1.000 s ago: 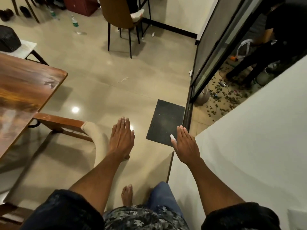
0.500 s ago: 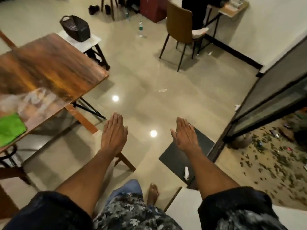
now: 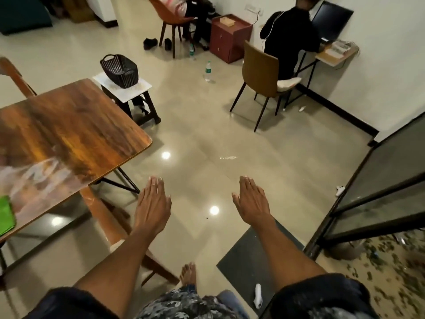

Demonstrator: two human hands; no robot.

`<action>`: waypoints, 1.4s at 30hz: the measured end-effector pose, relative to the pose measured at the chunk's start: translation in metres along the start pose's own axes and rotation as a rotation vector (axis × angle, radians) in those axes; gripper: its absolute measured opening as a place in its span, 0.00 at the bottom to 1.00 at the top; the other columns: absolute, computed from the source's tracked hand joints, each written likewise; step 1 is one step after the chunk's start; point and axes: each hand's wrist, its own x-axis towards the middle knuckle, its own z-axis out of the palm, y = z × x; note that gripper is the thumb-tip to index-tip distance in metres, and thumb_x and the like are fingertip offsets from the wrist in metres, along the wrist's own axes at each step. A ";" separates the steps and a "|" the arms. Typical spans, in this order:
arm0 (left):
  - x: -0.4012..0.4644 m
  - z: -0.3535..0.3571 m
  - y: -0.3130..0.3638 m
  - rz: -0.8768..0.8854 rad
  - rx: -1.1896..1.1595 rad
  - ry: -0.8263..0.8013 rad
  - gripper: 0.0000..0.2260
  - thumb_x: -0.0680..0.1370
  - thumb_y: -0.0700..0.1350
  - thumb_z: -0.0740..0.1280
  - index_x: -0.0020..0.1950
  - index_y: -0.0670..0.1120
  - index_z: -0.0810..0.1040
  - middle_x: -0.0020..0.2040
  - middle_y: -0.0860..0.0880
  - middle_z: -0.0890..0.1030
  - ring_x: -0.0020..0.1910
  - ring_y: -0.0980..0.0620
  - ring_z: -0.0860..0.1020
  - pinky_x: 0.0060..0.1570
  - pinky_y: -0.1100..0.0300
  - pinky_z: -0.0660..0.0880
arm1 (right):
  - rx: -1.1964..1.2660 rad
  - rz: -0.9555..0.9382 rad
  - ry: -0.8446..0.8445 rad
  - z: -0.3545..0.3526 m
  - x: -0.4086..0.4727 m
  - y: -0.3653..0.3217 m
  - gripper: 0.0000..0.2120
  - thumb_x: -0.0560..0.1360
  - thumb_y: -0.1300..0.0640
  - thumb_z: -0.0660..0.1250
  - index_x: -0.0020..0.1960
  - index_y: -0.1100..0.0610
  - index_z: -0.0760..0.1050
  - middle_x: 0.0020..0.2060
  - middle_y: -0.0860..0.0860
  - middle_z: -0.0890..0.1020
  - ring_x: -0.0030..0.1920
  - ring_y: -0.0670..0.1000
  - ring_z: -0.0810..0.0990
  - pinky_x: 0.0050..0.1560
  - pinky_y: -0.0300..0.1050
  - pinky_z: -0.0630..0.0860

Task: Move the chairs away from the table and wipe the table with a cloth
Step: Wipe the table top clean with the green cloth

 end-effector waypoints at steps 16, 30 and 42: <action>0.171 -0.031 0.035 -0.128 -0.047 0.113 0.28 0.88 0.50 0.55 0.85 0.38 0.55 0.86 0.38 0.54 0.85 0.41 0.54 0.82 0.44 0.57 | -0.021 -0.134 0.032 -0.050 0.201 0.040 0.31 0.89 0.45 0.51 0.85 0.61 0.50 0.84 0.57 0.58 0.85 0.56 0.53 0.82 0.52 0.57; 0.209 -0.072 -0.057 -0.438 -0.068 0.141 0.29 0.89 0.52 0.48 0.86 0.40 0.48 0.87 0.40 0.45 0.86 0.43 0.46 0.83 0.45 0.48 | -0.036 -0.491 0.022 -0.078 0.350 -0.094 0.32 0.88 0.46 0.53 0.85 0.62 0.50 0.84 0.58 0.58 0.85 0.57 0.54 0.82 0.53 0.58; 0.241 -0.100 -0.167 -0.515 -0.076 0.188 0.29 0.89 0.52 0.51 0.86 0.38 0.51 0.86 0.38 0.48 0.86 0.41 0.48 0.83 0.43 0.48 | -0.056 -0.647 0.054 -0.112 0.404 -0.236 0.31 0.89 0.46 0.51 0.85 0.62 0.49 0.85 0.59 0.56 0.86 0.57 0.53 0.83 0.53 0.56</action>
